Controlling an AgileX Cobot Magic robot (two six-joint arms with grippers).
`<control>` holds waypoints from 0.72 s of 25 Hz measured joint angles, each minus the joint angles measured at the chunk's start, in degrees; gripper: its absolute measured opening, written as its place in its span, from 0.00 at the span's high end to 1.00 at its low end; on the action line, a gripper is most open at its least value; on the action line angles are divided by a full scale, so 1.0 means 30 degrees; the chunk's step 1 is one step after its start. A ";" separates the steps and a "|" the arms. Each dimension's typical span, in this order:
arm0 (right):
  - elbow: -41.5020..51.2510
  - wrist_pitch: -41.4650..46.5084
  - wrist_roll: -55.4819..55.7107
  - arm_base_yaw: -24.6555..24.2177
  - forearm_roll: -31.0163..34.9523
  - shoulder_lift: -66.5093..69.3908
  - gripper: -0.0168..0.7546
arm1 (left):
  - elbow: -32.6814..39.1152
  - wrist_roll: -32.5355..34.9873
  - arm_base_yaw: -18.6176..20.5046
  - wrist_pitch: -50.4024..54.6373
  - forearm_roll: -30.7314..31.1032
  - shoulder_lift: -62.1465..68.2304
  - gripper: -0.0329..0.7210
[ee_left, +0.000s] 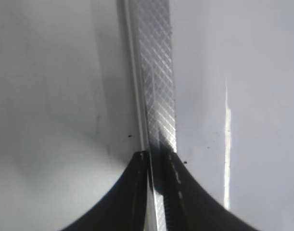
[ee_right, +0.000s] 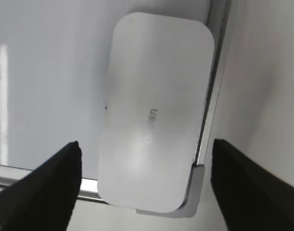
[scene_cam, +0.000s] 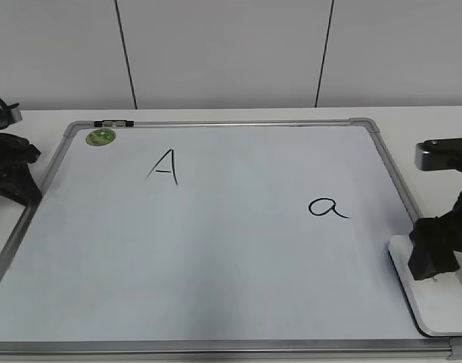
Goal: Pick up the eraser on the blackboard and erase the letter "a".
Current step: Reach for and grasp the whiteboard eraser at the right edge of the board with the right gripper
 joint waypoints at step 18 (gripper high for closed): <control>-0.0201 -0.1712 0.1477 0.0000 0.0070 0.3223 0.12 | 0.0000 0.0000 0.0000 0.0000 0.0000 0.0000 0.88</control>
